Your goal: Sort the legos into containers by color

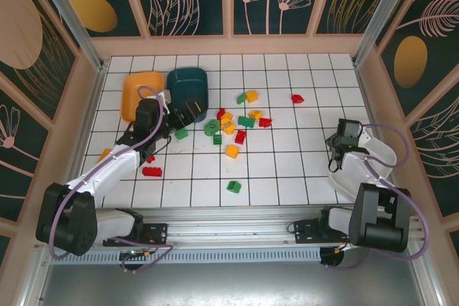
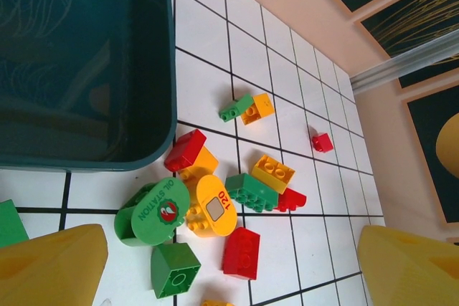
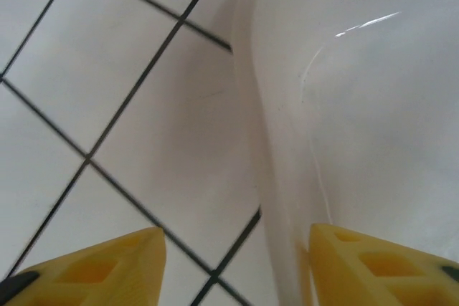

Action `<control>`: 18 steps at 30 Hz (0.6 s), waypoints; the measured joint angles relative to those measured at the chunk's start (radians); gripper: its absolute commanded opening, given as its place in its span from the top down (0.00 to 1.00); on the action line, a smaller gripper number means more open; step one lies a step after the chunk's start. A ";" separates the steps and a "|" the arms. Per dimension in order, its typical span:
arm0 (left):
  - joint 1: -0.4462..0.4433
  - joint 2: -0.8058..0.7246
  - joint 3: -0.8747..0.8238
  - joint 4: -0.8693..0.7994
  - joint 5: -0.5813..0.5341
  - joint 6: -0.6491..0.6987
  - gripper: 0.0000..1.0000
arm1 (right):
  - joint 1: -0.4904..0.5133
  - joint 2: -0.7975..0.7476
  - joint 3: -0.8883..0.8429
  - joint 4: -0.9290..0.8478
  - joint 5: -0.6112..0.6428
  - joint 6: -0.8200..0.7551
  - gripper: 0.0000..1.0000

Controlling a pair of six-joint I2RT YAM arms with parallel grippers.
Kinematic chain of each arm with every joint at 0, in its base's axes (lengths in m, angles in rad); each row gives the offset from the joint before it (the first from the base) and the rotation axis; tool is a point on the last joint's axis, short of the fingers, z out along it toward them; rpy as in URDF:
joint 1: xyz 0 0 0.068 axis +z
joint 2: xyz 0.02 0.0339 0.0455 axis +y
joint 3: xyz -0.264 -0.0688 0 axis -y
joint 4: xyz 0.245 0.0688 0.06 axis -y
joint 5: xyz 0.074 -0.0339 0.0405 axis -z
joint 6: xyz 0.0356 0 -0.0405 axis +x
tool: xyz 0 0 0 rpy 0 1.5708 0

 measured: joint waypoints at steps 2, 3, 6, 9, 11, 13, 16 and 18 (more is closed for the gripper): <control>0.000 0.003 0.009 -0.011 0.000 0.005 0.09 | 0.011 0.015 0.000 0.024 -0.045 -0.006 0.68; 0.000 0.005 0.014 -0.016 0.000 0.007 0.09 | 0.023 0.021 0.000 0.033 -0.059 -0.007 0.73; 0.000 0.008 0.036 -0.034 -0.002 0.016 0.09 | 0.084 0.037 0.004 0.054 -0.082 -0.008 0.80; 0.000 0.008 0.048 -0.045 -0.010 0.027 0.08 | 0.163 0.058 0.023 0.072 -0.084 -0.008 0.84; 0.000 0.004 0.048 -0.056 -0.017 0.032 0.08 | 0.230 0.071 0.034 0.084 -0.084 -0.001 0.85; 0.000 0.000 0.048 -0.069 -0.028 0.037 0.08 | 0.304 0.085 0.042 0.099 -0.083 0.016 0.86; 0.000 -0.012 0.048 -0.079 -0.038 0.039 0.08 | 0.428 0.117 0.068 0.117 -0.079 0.053 0.84; 0.000 -0.020 0.048 -0.082 -0.043 0.040 0.08 | 0.507 0.148 0.103 0.124 -0.079 0.082 0.75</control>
